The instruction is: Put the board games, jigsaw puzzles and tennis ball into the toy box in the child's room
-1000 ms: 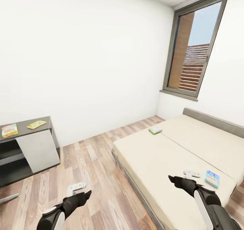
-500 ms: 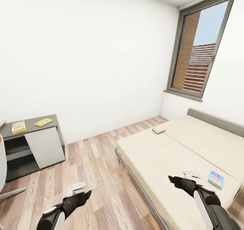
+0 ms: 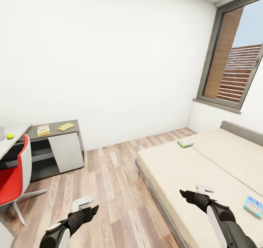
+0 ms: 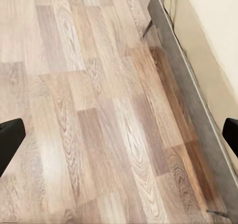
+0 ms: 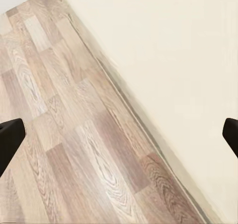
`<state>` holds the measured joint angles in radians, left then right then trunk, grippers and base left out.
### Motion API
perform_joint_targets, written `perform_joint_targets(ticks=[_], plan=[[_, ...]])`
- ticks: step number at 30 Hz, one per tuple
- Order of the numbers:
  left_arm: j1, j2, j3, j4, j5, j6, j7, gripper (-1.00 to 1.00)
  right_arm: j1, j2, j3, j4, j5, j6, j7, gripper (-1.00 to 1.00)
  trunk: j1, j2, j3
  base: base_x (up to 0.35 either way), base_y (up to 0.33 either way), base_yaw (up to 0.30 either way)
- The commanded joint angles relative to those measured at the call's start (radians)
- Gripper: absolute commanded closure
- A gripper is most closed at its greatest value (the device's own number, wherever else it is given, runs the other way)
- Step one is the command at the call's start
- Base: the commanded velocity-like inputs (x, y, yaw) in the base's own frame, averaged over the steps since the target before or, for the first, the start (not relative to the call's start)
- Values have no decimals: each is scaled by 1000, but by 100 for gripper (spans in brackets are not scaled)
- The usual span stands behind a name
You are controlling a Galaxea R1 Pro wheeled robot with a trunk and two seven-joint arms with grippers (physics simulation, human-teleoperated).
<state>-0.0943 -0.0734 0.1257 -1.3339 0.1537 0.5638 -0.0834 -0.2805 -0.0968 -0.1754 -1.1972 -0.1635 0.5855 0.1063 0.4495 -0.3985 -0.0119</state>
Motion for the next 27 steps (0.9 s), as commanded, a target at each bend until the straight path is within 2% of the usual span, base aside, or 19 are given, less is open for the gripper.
perform_joint_targets(ticks=[1, 27], plan=[[-1, -1, 3, -1, 4, 6, -4, -100, 0, 0, -2, -1, -4, 5, 3, -100, 0, -1, -1, -31, -120, 291], [-1, -1, 4, 1, 1, 4, -4, -100, 0, 3, -1, -1, -3, 5, 3, -100, 0, -1, -1, -3, -63, 292]])
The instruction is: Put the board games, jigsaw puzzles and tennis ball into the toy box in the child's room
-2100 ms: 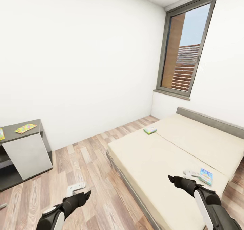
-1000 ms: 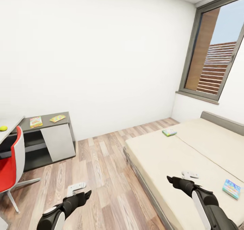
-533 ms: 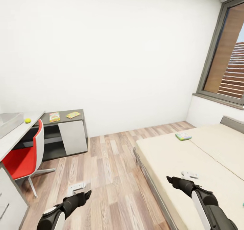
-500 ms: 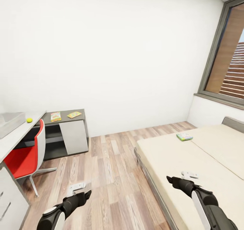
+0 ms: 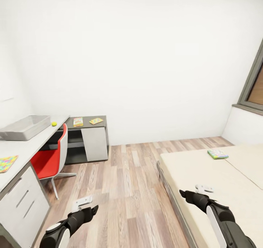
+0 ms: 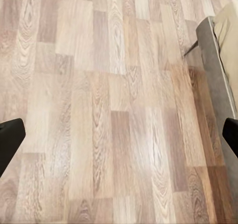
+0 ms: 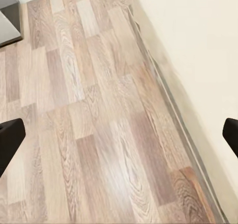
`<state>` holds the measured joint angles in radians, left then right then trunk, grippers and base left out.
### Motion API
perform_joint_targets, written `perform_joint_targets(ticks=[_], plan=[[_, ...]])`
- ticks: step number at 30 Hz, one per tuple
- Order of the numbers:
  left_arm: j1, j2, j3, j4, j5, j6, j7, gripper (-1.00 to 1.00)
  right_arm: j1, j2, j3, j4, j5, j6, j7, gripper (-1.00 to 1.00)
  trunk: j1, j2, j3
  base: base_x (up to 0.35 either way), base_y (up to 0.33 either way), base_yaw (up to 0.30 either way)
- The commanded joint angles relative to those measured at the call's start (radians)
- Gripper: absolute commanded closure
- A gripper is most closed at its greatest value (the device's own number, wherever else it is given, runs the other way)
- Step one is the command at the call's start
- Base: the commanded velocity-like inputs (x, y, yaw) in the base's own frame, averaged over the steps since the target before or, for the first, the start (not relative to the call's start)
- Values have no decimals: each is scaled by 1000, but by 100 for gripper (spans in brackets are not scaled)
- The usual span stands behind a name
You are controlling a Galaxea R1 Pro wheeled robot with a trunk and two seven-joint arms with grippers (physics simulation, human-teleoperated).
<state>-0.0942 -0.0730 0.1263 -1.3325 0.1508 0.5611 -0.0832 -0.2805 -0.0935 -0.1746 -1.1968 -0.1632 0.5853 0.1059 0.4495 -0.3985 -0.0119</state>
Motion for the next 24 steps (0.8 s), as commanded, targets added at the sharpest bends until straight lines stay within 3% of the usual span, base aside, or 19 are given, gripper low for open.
perform_joint_targets(ticks=[1, 11, 24], plan=[[-1, -1, 3, -1, 4, 6, -4, -100, 0, 0, -2, -1, -4, 5, 3, -100, 0, -1, -1, -33, -4, 292], [-1, -1, 3, -1, 5, 6, -4, -100, 0, 0, -2, -1, -4, 5, 3, -100, 0, -1, -1, -154, -1, 259], [-1, -1, 3, -1, 4, 6, -4, -100, 0, 0, 0, -1, -4, -9, 3, -100, 0, -1, -1, -79, -5, 28]])
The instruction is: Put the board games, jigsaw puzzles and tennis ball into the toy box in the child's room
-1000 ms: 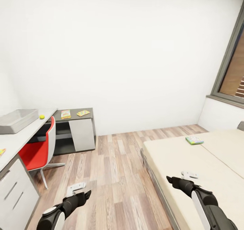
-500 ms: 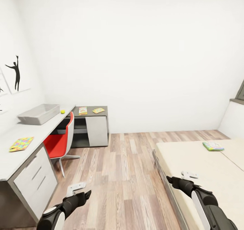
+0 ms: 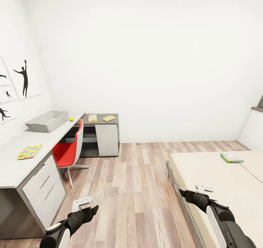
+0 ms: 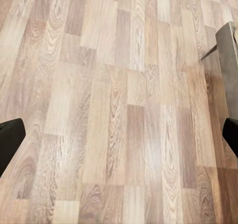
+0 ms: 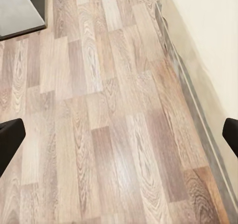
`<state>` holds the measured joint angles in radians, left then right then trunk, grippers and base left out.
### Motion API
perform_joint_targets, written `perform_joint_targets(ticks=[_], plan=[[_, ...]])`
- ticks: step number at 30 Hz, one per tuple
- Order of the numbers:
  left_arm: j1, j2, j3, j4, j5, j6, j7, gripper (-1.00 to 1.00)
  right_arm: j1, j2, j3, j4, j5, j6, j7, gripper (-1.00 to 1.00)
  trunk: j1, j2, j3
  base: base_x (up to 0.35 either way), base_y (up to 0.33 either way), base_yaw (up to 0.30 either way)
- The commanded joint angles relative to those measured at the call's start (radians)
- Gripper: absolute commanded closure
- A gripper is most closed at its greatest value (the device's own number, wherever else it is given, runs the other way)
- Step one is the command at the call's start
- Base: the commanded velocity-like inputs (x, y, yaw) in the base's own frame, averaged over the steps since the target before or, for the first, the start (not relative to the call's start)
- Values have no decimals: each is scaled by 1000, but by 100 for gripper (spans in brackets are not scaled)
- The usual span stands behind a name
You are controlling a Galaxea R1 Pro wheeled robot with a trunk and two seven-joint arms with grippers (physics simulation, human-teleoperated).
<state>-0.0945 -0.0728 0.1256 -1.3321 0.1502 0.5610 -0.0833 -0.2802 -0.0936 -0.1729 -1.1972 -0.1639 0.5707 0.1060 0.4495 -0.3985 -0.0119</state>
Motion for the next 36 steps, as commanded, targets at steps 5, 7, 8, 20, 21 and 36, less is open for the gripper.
perform_joint_targets(ticks=[5, 7, 8, 20, 21, 36], plan=[[-1, -1, 3, -1, 5, 7, -4, -100, -1, 0, -2, 0, -4, -3, 3, -100, 1, -1, -1, -4, -76, 1], [-1, -1, 3, -1, 5, 7, -4, -100, -1, 0, -2, 0, -5, -4, 3, -100, 1, -1, -1, -1, -125, 0], [-1, -1, 3, -1, 5, 7, -4, -100, -1, 0, -2, 1, -5, -4, 3, -100, 1, -1, -1, -1, -162, 0], [-1, -1, 3, -1, 5, 7, -4, -100, -1, 0, -2, 1, -6, -5, 3, -100, 1, -1, -1, 22, -236, 0], [-1, -1, 3, -1, 5, 7, -4, -100, -1, 0, -2, 1, -6, -5, 3, -100, 1, -1, -1, 31, -245, 0], [-1, -1, 3, -1, 6, 7, -4, -100, -1, 0, -2, 1, -6, -5, 3, -100, 1, -1, -1, 5, -249, 0]])
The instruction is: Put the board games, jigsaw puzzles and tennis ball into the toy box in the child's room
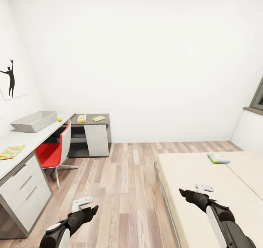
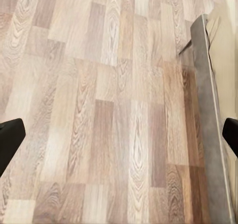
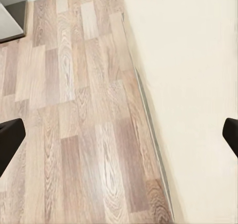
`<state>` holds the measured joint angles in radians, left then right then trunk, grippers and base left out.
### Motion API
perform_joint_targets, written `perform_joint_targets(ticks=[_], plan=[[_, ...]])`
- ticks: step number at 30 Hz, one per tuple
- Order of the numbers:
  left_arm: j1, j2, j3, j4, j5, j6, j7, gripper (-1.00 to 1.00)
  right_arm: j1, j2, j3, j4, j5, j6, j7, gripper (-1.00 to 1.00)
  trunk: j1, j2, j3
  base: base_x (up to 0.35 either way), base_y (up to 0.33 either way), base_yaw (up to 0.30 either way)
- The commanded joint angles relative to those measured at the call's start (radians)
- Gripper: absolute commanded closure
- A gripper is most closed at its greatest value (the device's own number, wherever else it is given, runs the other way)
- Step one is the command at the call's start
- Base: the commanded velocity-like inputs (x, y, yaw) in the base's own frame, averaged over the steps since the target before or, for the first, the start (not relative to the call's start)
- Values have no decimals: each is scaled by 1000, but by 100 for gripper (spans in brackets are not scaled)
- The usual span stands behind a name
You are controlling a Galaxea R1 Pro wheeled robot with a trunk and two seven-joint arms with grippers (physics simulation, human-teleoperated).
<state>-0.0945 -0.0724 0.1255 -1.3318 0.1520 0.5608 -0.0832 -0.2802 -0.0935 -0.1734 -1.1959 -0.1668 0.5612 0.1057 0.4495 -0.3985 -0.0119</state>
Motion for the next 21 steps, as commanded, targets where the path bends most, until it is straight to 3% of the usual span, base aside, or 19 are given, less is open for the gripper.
perform_joint_targets(ticks=[1, 9, 21], plan=[[-1, -1, 3, -1, 4, 7, -4, -100, -1, 0, -1, -1, -3, 5, 3, -100, 1, -1, -1, 0, -239, 0], [-1, -1, 3, -1, 4, 7, -4, -100, -1, 0, -1, -1, -3, 5, 3, -100, 1, -1, -1, -25, -168, 0], [-1, -1, 4, -1, 5, 7, -4, -100, -1, 0, -1, -1, -4, 5, 3, -100, 1, -1, -1, -36, -21, 0]])
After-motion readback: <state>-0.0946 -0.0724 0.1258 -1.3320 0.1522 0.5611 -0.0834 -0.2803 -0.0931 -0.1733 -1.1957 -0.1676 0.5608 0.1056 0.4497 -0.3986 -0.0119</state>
